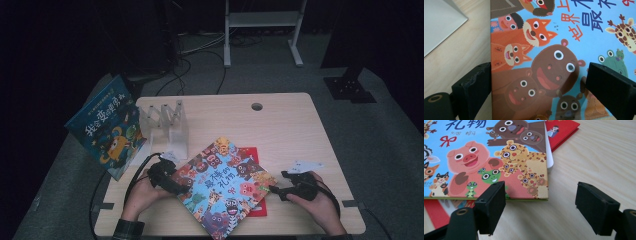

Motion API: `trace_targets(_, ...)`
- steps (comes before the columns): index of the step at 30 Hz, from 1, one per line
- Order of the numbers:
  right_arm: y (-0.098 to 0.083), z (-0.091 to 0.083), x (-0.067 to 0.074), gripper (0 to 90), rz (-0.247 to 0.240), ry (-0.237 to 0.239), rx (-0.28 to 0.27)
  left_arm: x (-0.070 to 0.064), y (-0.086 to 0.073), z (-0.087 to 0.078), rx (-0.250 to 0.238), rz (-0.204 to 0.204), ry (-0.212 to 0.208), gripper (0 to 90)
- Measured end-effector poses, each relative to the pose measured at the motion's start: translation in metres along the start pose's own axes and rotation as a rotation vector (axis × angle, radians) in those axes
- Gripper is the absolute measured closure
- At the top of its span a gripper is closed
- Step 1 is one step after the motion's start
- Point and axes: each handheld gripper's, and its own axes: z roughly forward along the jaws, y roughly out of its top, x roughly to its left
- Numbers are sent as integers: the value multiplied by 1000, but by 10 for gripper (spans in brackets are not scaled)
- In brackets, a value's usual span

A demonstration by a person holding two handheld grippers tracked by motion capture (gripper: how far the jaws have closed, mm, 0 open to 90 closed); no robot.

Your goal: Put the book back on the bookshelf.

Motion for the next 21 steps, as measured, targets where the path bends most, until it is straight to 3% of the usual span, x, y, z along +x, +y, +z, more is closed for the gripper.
trace_targets(12, 18, 17, -13, 251, -27, -24, 23, 2, 0, 4, -9, -10, -30, 53)
trace_targets(18, 20, 26, -22, 251, 5, -18, 17, 2, 0, 4, -11, -6, -28, 42)
trace_targets(21, 23, 27, -22, 257, -3, -21, 21, 2, 0, 4, -10, -6, -28, 42)
